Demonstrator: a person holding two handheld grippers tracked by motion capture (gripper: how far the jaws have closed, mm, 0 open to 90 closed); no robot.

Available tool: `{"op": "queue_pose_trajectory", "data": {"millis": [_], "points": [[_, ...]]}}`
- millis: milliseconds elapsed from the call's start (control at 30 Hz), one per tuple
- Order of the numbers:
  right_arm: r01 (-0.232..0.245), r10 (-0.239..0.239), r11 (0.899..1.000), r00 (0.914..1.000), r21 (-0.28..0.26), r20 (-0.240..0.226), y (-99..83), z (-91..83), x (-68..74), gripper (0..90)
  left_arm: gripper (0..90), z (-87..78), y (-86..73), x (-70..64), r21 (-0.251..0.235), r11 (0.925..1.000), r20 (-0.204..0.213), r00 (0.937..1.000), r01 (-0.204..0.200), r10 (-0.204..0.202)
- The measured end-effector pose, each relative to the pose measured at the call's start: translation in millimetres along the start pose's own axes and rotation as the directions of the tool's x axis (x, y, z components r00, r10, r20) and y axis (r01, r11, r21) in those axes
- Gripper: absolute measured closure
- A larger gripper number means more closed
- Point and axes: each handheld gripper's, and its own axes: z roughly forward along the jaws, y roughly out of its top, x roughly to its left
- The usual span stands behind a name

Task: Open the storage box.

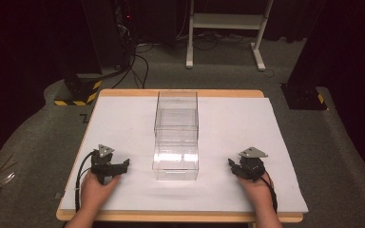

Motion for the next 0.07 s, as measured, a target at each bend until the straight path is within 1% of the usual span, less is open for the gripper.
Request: {"op": "queue_pose_trajectory", "data": {"millis": [67], "points": [[0.002, -0.002, 1.000, 1.0000, -0.001, -0.001, 0.0, 0.1, 0.2, 42.4, 11.2, 0.0, 0.0, 0.1, 0.000, 1.0000, 0.000, 1.0000, -0.002, 0.002]]}}
